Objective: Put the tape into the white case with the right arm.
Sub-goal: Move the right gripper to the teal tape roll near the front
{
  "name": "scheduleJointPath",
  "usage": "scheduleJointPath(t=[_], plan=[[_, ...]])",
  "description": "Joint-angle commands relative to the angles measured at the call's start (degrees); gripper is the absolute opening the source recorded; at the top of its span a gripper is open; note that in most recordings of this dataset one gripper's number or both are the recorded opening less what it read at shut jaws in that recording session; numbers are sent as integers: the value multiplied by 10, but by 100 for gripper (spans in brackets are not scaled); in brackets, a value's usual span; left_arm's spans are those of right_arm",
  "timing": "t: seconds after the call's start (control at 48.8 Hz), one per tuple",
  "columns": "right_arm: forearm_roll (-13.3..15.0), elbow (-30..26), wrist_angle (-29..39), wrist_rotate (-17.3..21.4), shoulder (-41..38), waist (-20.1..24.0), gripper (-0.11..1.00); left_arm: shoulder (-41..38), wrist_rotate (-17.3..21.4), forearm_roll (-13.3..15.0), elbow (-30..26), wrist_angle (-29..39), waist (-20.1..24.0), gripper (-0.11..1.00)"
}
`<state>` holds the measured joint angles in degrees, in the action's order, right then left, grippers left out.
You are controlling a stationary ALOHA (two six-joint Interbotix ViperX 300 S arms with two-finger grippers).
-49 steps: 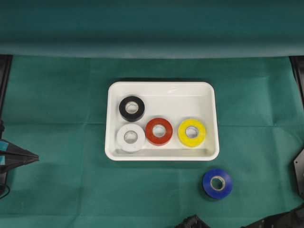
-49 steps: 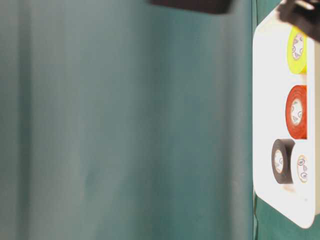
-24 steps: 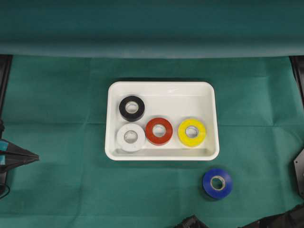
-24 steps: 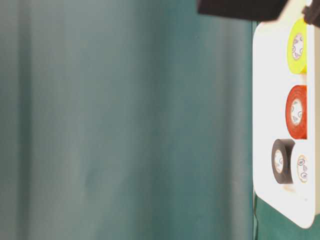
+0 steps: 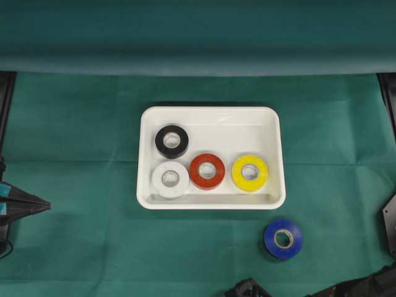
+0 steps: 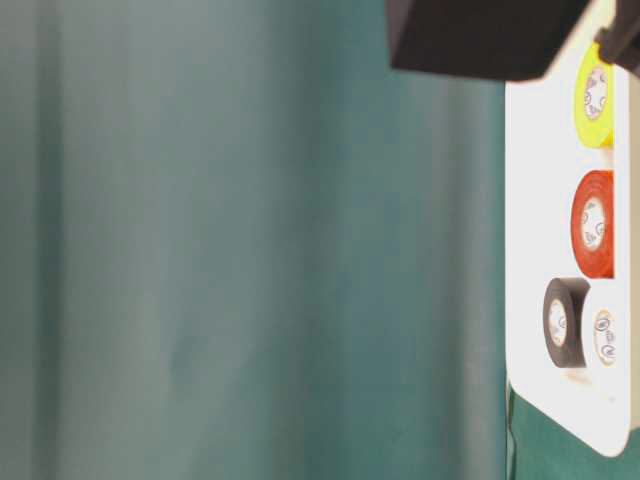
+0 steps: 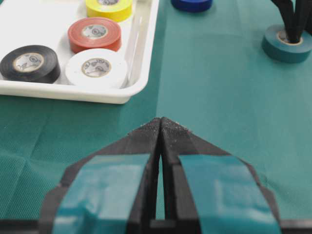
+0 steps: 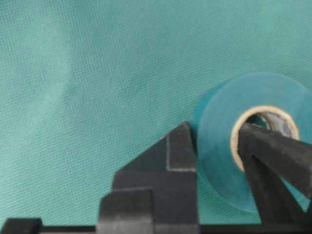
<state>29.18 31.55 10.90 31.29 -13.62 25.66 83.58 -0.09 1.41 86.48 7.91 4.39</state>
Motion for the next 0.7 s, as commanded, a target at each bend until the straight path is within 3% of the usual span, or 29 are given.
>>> scheduleJointPath(t=[0.0,0.225,0.553,0.676], plan=[[1,-11,1,-1,9,-4,2,-5,0,0,-6,-6,2,0],[1,-12,7,-1,30,-2,2,-5,0,0,-6,-6,1,0],[0,-36,111,-2,94,3,2,-5,0,0,-6,-6,1,0],[0,-38,109,-2,93,3,2,-5,0,0,-6,-6,2,0]])
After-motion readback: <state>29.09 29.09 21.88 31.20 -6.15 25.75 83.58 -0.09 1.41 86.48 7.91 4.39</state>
